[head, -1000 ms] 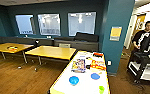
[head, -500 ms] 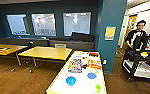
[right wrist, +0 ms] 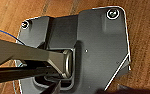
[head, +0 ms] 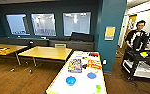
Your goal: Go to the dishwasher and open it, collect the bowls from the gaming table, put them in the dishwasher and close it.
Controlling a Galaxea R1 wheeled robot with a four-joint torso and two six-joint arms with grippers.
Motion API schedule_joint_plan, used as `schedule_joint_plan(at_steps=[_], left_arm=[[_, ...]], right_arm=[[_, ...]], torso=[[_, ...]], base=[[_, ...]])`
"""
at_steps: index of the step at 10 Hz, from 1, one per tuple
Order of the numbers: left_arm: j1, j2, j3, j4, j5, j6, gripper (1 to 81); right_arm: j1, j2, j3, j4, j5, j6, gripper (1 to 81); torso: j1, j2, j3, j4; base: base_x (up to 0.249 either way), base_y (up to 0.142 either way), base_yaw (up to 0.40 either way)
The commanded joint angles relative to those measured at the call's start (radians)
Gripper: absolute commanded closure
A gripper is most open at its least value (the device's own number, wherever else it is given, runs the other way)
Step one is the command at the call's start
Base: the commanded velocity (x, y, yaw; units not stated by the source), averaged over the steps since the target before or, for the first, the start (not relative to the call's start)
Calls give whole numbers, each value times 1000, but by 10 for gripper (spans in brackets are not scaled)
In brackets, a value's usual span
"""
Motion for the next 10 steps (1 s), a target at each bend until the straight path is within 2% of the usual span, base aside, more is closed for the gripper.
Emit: schedule_joint_plan(at_steps=[1, 10], left_arm=[[-48, -2, -1, -7, 51, 2, 10], [-45, -2, -1, -7, 51, 2, 10]], right_arm=[[49, -4, -2, 3, -42, -3, 10], [44, -4, -2, 3, -42, -3, 10]], torso=[[0, 0, 0, 0], [0, 0, 0, 0]], base=[[0, 84, 0], [0, 102, 0]])
